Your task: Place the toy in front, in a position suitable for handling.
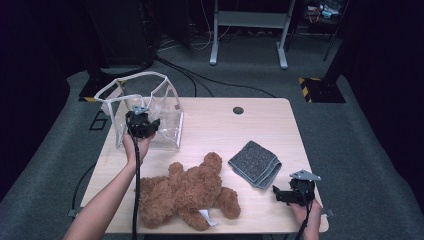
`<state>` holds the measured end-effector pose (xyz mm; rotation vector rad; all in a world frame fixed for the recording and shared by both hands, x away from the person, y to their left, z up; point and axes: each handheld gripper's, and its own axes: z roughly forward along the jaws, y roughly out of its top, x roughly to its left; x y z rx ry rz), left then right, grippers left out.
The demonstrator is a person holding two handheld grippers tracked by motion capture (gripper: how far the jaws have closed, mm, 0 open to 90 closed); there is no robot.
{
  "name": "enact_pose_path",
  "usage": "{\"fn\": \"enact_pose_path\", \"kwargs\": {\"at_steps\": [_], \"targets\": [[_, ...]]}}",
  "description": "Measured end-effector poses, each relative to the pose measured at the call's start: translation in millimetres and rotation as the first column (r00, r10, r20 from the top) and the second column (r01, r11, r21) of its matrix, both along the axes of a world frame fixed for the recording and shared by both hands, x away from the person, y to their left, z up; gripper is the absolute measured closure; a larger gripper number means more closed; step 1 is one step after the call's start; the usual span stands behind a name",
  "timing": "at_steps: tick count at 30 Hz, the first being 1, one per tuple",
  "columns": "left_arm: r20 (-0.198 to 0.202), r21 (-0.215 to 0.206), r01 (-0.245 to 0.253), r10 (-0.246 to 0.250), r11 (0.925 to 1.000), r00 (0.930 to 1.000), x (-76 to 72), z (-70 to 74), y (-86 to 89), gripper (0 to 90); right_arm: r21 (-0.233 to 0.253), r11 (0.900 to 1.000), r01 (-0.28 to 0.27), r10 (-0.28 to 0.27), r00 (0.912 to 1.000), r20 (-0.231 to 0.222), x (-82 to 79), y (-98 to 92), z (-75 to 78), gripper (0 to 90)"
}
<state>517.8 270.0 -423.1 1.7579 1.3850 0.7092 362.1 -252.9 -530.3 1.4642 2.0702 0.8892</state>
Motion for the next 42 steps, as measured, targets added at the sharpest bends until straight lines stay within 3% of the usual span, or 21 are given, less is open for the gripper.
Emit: {"fn": "enact_pose_path", "kwargs": {"at_steps": [2,7,10,13,16,17,19,22,24,25,30,36,42], "targets": [[-0.022,0.003,-0.006,0.006,1.0000,0.9997,4.2,-0.9,0.9,69.4,-0.001,1.000,-0.001,0.001,1.0000,0.000,0.0,-0.1,0.0,2.1],[-0.035,0.026,-0.024,0.025,0.9994,0.9991,13.9,-4.5,1.1,70.6,-0.001,1.000,0.000,0.000,1.0000,-0.001,-0.1,-0.1,0.1,2.1],[-0.035,0.031,-0.014,0.015,0.9994,0.9993,12.3,-4.3,-1.1,69.4,-0.001,1.000,0.000,0.000,1.0000,-0.001,-0.1,0.0,0.1,2.1],[-0.024,0.026,-0.002,0.003,0.9997,0.9997,6.3,-4.5,-2.8,57.6,-0.001,1.000,0.000,0.000,1.0000,-0.001,-0.1,-0.1,0.1,2.1],[-0.041,0.015,0.010,-0.009,0.9998,0.9991,-1.4,-8.4,-6.0,50.4,-0.002,1.000,-0.003,0.003,1.0000,-0.002,-0.1,-0.3,0.1,2.0],[-0.080,0.000,0.026,-0.026,0.9997,0.9965,-4.6,-11.7,-5.6,47.7,0.000,1.000,-0.002,0.002,1.0000,-0.001,-0.2,-0.2,0.1,2.1],[-0.077,0.005,0.026,-0.026,0.9996,0.9967,-6.6,-13.8,-6.5,48.6,-0.001,1.000,-0.001,0.001,1.0000,-0.001,-0.1,-0.1,0.1,2.1],[-0.073,0.013,0.047,-0.046,0.9988,0.9963,-9.9,-18.3,-9.3,56.3,-0.001,1.000,-0.001,0.001,1.0000,-0.001,-0.1,-0.1,0.0,2.1],[-0.085,-0.003,0.051,-0.051,0.9987,0.9950,-10.0,-19.9,-10.9,60.7,-0.001,1.000,-0.001,0.001,1.0000,-0.001,-0.1,-0.1,0.1,2.1],[-0.092,0.004,0.070,-0.069,0.9975,0.9933,-9.8,-20.4,-11.7,66.9,-0.001,1.000,-0.001,0.001,1.0000,-0.001,-0.1,-0.1,0.1,2.1],[-0.095,0.020,0.079,-0.077,0.9967,0.9925,-9.2,-20.3,-11.4,74.8,0.000,1.000,0.000,0.000,1.0000,-0.001,-0.1,-0.1,0.0,2.1],[-0.073,0.001,0.054,-0.054,0.9986,0.9959,-4.5,-23.3,-6.1,77.7,0.000,1.000,0.000,0.000,1.0000,0.000,0.0,0.0,0.0,2.1],[-0.046,0.018,0.022,-0.021,0.9996,0.9987,2.8,-26.8,-2.6,78.5,0.000,1.000,0.000,0.000,1.0000,0.000,0.0,0.0,0.0,2.1]]}}
